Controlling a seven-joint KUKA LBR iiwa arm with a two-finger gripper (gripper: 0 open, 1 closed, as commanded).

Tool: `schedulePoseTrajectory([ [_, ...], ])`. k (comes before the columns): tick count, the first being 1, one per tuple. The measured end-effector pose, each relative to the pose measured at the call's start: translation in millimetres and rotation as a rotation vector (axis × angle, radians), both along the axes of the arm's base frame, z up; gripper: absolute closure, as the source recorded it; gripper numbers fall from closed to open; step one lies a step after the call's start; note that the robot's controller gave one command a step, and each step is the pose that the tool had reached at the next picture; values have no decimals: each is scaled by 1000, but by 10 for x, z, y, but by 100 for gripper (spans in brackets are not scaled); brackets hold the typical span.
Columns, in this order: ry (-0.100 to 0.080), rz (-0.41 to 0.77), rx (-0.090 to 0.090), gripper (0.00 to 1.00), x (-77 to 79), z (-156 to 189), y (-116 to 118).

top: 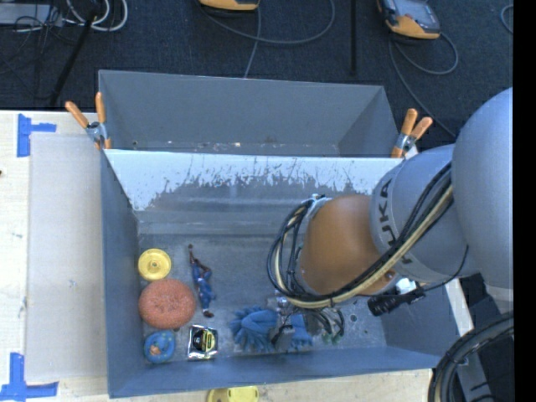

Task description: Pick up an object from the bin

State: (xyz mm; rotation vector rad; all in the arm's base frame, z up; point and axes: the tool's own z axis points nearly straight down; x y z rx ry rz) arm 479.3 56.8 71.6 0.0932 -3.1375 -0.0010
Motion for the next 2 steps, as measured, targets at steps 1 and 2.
schedulePoseTrajectory([
  [1,4,0,-1,100,-13,79,-3],
  [2,4,-1,-1,100,-16,259,-3],
])
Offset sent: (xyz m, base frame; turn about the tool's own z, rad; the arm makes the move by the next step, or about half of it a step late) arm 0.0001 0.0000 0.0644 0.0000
